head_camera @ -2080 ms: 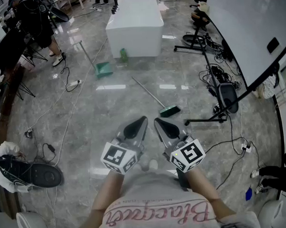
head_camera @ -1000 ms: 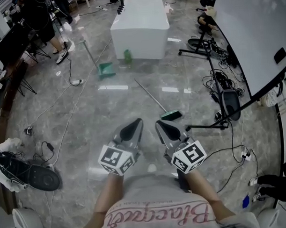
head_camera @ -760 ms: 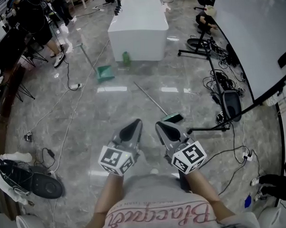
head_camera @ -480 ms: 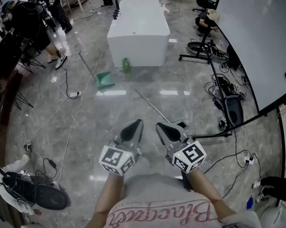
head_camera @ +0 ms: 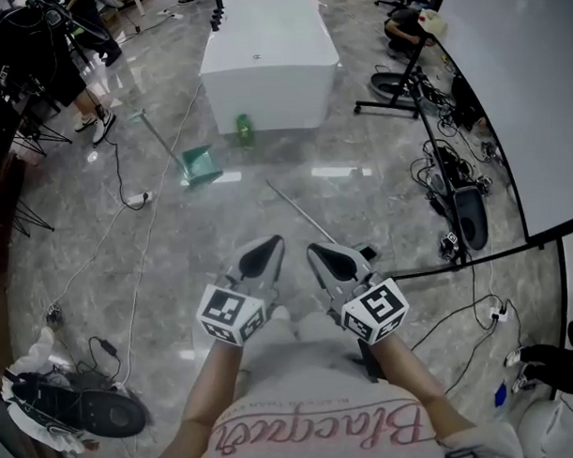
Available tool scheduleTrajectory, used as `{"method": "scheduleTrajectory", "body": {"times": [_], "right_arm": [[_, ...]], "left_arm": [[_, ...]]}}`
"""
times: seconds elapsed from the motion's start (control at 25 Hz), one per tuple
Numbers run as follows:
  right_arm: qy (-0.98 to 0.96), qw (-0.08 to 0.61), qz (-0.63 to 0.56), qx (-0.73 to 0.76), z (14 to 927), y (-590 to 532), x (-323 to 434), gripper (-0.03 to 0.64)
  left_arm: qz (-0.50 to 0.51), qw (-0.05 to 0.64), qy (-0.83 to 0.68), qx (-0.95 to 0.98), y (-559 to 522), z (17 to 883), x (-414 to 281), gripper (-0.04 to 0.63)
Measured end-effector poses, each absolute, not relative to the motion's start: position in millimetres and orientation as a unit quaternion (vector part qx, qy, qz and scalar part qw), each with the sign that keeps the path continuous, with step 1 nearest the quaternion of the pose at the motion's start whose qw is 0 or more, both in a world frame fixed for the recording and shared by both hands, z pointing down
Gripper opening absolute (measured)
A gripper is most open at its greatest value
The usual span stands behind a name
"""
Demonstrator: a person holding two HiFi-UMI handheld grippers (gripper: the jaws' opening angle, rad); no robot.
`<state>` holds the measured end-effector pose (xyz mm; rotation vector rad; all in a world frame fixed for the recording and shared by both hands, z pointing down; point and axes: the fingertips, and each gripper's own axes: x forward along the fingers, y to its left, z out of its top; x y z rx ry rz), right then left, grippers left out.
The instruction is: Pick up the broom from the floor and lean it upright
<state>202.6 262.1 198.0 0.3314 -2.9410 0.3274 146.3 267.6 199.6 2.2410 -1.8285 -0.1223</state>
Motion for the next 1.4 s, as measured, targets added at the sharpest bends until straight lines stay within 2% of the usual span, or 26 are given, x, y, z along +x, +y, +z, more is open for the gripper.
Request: {"method": "scheduleTrajectory", "body": {"times": [0.44,0.96,1.28,1.4], "right_arm": [[-0.975,0.102,0.147,0.128,223,196,167,0.002],[-0.964,0.122,0.171,0.163,221,4,102,0.002],[-0.961,0.149,0.189,0.134,292,-45,67,0.002],[-0.952,0.202,0.177,0.146,343,-52,56,0.002]], "left_arm": [[-0.043,0.172,-0.634,0.753,212,229,100,0.000],[-0.011,0.202,-0.633,0.747,49,253,25,0.000],[0.020,0.219,-0.631,0.744,-7,302,-1,0.000],[0.032,0.246,-0.622,0.743,-12,344,-12,0.000]]}}
